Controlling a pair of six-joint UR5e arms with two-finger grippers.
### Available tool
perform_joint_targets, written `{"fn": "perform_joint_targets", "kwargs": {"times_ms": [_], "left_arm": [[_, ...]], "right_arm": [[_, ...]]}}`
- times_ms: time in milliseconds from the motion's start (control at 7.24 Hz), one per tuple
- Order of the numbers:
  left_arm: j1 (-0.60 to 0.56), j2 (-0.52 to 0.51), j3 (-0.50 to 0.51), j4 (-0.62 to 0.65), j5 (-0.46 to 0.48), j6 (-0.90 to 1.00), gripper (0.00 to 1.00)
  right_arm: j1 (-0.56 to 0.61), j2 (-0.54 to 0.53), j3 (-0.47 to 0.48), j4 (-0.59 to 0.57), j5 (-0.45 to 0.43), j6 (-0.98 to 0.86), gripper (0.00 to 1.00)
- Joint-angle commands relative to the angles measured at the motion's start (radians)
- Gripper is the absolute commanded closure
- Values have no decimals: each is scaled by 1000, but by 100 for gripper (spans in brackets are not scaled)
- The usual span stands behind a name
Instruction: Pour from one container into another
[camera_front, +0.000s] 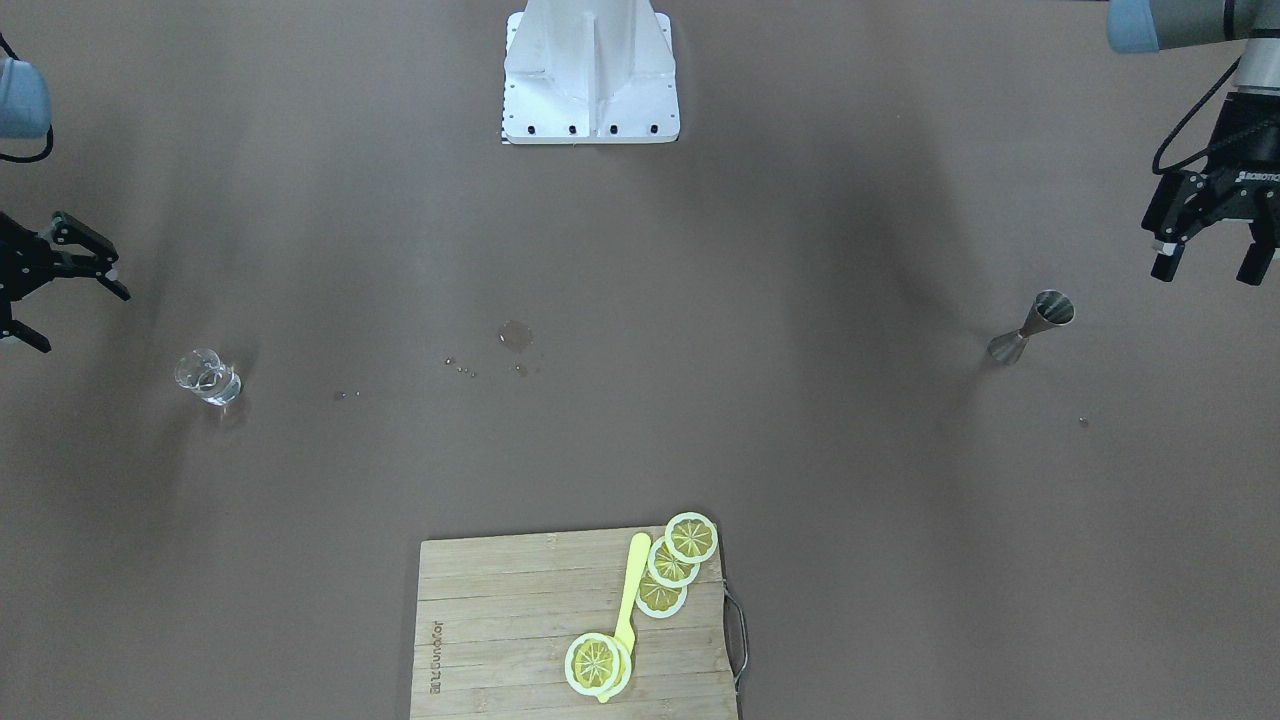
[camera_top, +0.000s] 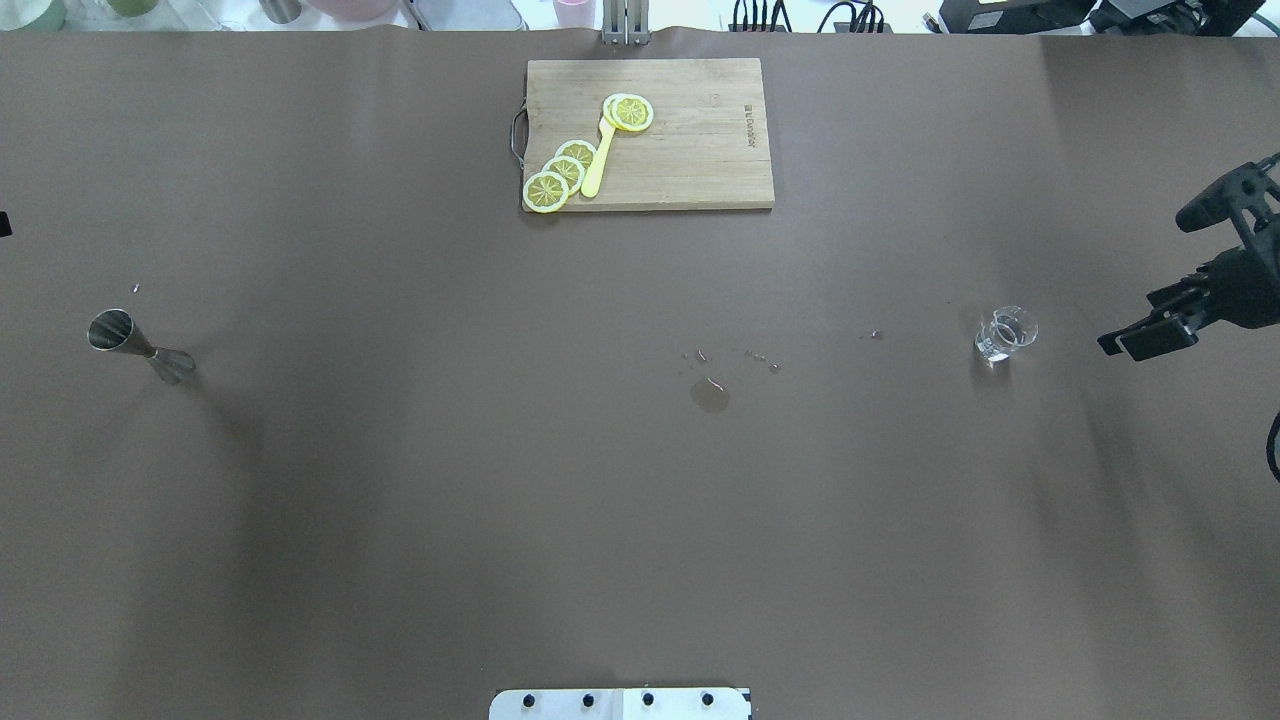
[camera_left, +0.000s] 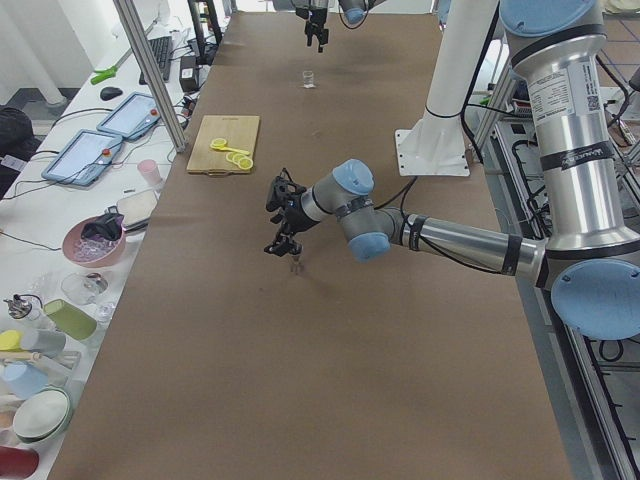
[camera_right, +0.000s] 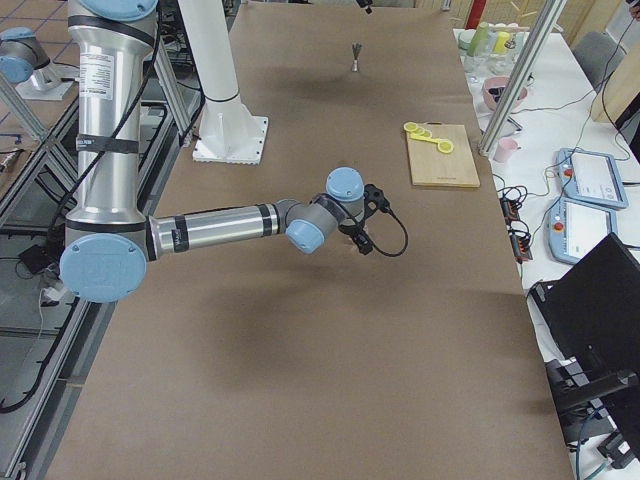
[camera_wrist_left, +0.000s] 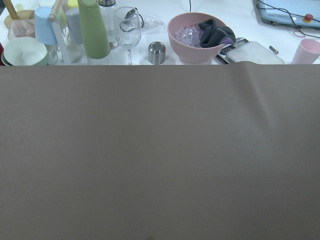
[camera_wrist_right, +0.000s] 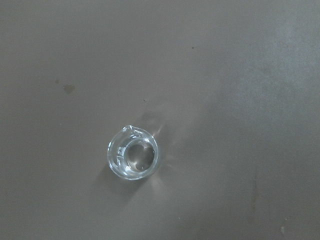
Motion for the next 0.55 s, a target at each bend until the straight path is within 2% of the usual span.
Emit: {"fn": "perform_joint_targets", "kwargs": {"times_ms": [0,138,414], "left_arm": [[110,27,-9,-92,195,-23,3],[190,52,-11,-136,328,-32,3],[342,73,9,-195,574,-86,3]], "right_arm": [[-88,-22,-4,129,-97,156,0],[-102,-33,-4,158,-114,161,0],[-164,-50,-43,298,-246,170,0]]}}
